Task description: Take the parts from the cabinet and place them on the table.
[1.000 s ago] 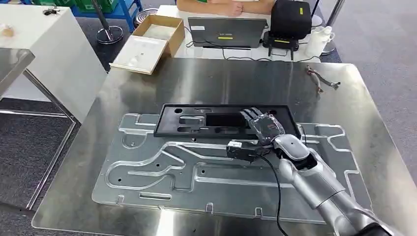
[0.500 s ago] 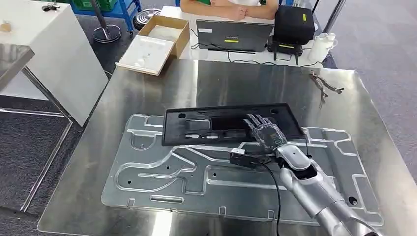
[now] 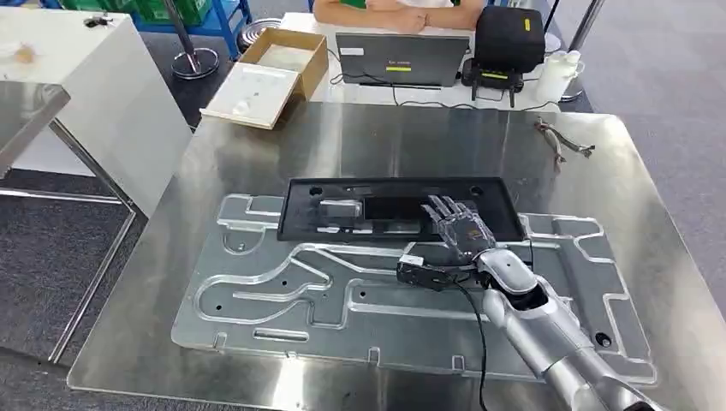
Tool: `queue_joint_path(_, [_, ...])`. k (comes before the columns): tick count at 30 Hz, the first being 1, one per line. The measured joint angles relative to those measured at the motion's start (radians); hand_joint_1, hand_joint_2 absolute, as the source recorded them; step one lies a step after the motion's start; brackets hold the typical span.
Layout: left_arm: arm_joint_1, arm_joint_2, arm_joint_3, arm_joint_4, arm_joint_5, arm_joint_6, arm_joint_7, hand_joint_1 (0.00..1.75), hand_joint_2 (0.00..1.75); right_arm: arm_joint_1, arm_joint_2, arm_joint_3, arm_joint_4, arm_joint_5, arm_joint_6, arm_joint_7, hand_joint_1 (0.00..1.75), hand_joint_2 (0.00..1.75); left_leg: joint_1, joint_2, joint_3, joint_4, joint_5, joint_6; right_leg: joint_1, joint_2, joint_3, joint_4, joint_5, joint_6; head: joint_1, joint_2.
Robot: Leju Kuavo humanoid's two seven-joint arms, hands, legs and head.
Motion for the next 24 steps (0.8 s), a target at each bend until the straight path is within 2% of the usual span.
queue_joint_path(1, [0.000, 0.000, 0.002, 0.000, 0.000, -0.001, 0.000, 0.00, 0.00, -0.001, 0.000, -0.001, 0.001, 0.003, 0.000, -0.001, 0.00, 0.00, 0.004, 0.000, 0.041, -0.061, 0.030, -0.003, -0.003, 0.000, -0.008, 0.004, 0.005, 0.004, 0.000, 0.000])
queue_joint_path(3, [-0.002, 0.000, 0.002, 0.000, -0.001, -0.002, 0.000, 0.00, 0.00, -0.002, 0.000, -0.001, 0.004, 0.008, 0.002, -0.003, 0.00, 0.00, 0.010, -0.001, 0.159, -0.246, 0.094, -0.009, -0.008, 0.001, -0.024, 0.016, 0.014, 0.016, 0.000, 0.000])
queue_joint_path(4, [-0.005, 0.000, 0.002, 0.000, -0.002, -0.003, 0.000, 0.00, 0.00, -0.002, 0.000, -0.003, 0.004, 0.010, 0.002, -0.003, 0.00, 0.00, 0.004, -0.008, 0.165, -0.270, 0.079, -0.005, -0.005, 0.002, -0.027, 0.019, 0.020, 0.025, 0.000, 0.000])
queue_joint_path(5, [-0.005, 0.000, 0.003, 0.000, -0.002, -0.004, -0.001, 0.00, 0.00, -0.003, 0.000, -0.004, 0.006, 0.011, 0.003, -0.003, 0.00, 0.00, 0.001, -0.012, 0.158, -0.276, 0.097, 0.006, -0.005, 0.003, -0.028, 0.021, 0.024, 0.032, 0.000, 0.000])
queue_joint_path(7, [-0.003, 0.000, 0.004, 0.000, -0.003, -0.008, 0.000, 0.00, 0.00, 0.000, 0.000, -0.004, 0.014, 0.015, 0.005, -0.003, 0.00, 0.00, -0.003, -0.011, 0.148, -0.264, 0.106, 0.021, -0.006, 0.003, -0.028, 0.009, 0.044, 0.046, 0.000, 0.000])
queue_joint_path(9, [-0.002, 0.000, 0.006, 0.000, -0.003, -0.013, 0.000, 0.00, 0.00, 0.003, 0.000, -0.005, 0.021, 0.017, 0.005, -0.003, 0.00, 0.00, -0.002, -0.003, 0.133, -0.274, 0.133, 0.041, -0.010, 0.007, -0.038, 0.003, 0.055, 0.058, 0.000, 0.000])
queue_joint_path(10, [-0.005, 0.000, 0.007, 0.000, -0.003, -0.014, 0.000, 0.00, 0.00, 0.003, 0.001, -0.006, 0.025, 0.018, 0.006, -0.003, 0.00, 0.00, -0.002, 0.000, 0.119, -0.274, 0.148, 0.050, -0.013, 0.009, -0.059, 0.035, -0.003, 0.059, 0.000, 0.000])
queue_joint_path(12, [-0.005, 0.000, 0.008, 0.000, -0.002, -0.015, 0.000, 0.00, 0.00, 0.002, 0.006, -0.008, 0.027, 0.019, 0.005, -0.003, 0.00, 0.00, -0.004, 0.002, 0.089, -0.273, 0.169, 0.059, -0.013, 0.010, -0.102, 0.171, -0.131, 0.060, 0.000, 0.000])
queue_joint_path(13, [-0.004, 0.000, 0.008, 0.000, -0.002, -0.015, 0.000, 0.00, 0.00, 0.002, 0.009, -0.011, 0.029, 0.019, 0.004, -0.003, 0.00, 0.00, -0.006, 0.004, 0.074, -0.272, 0.179, 0.060, -0.012, 0.010, -0.117, 0.247, -0.173, 0.061, 0.000, 0.000])
queue_joint_path(14, [-0.003, 0.000, 0.009, 0.000, -0.002, -0.015, 0.000, 0.00, 0.00, 0.002, 0.009, -0.012, 0.031, 0.019, 0.003, -0.003, 0.00, 0.00, -0.009, 0.004, 0.059, -0.270, 0.189, 0.061, -0.011, 0.010, -0.122, 0.304, -0.186, 0.061, 0.000, 0.000])
queue_joint_path(15, [-0.003, 0.000, 0.009, 0.000, -0.002, -0.015, 0.000, 0.00, 0.00, 0.003, 0.009, -0.012, 0.033, 0.020, 0.003, -0.003, 0.00, 0.00, -0.011, 0.004, 0.046, -0.268, 0.197, 0.061, -0.010, 0.011, -0.110, 0.320, -0.173, 0.060, 0.000, 0.000])
queue_joint_path(16, [-0.004, 0.000, 0.009, 0.000, -0.002, -0.015, 0.000, 0.00, 0.00, 0.001, 0.009, -0.012, 0.034, 0.021, 0.002, -0.003, 0.00, 0.00, -0.013, 0.004, 0.030, -0.264, 0.207, 0.060, -0.008, 0.011, -0.071, 0.291, -0.140, 0.055, 0.000, 0.000])
queue_joint_path(17, [-0.003, 0.000, 0.009, 0.000, -0.003, -0.015, 0.000, 0.00, 0.00, -0.002, 0.009, -0.012, 0.034, 0.022, 0.002, -0.004, 0.00, 0.00, -0.015, 0.004, 0.019, -0.262, 0.214, 0.059, -0.005, 0.011, -0.016, 0.229, -0.111, 0.048, 0.000, 0.000])
queue_joint_path(18, [-0.003, 0.000, 0.010, 0.000, -0.003, -0.015, 0.000, 0.00, 0.00, -0.004, 0.010, -0.012, 0.034, 0.022, 0.002, -0.005, 0.00, 0.00, -0.017, 0.003, 0.012, -0.261, 0.221, 0.058, -0.001, 0.010, 0.048, 0.149, -0.097, 0.039, 0.000, 0.000])
queue_joint_path(19, [-0.004, -0.001, 0.010, 0.000, -0.002, -0.015, 0.000, 0.00, 0.00, -0.009, 0.010, -0.012, 0.033, 0.022, 0.002, -0.005, 0.00, 0.00, -0.016, 0.004, 0.009, -0.259, 0.227, 0.054, 0.006, 0.009, 0.112, 0.068, -0.113, 0.027, 0.000, 0.000])
queue_joint_path(20, [-0.003, -0.004, 0.010, 0.000, -0.003, -0.015, 0.000, 0.00, 0.00, -0.014, 0.014, -0.013, 0.032, 0.022, 0.003, -0.005, 0.00, 0.00, -0.022, 0.002, 0.004, -0.257, 0.234, 0.047, 0.013, 0.006, 0.148, 0.001, -0.134, 0.020, 0.000, 0.000])
queue_joint_path(21, [-0.003, -0.004, 0.010, 0.000, -0.003, -0.015, 0.000, 0.00, 0.00, -0.013, 0.016, -0.013, 0.033, 0.022, 0.003, -0.005, 0.00, 0.00, -0.019, 0.004, 0.004, -0.260, 0.240, 0.043, 0.014, 0.007, 0.146, 0.001, -0.131, 0.021, 0.000, 0.000])
queue_joint_path(23, [-0.003, -0.004, 0.011, 0.000, -0.002, -0.013, 0.001, 0.00, 0.00, -0.011, 0.016, -0.012, 0.035, 0.023, 0.003, -0.005, 0.00, 0.00, -0.015, 0.003, 0.002, -0.269, 0.262, 0.028, 0.020, 0.008, 0.135, -0.002, -0.115, 0.012, 0.000, 0.000])
queue_joint_path(24, [0.001, -0.002, 0.012, 0.000, -0.002, -0.013, 0.001, 0.00, 0.00, -0.011, 0.016, -0.012, 0.036, 0.023, 0.003, -0.006, 0.00, 0.00, -0.020, 0.001, -0.006, -0.270, 0.262, 0.021, 0.009, 0.005, 0.128, -0.012, -0.099, 0.005, 0.000, 0.000])
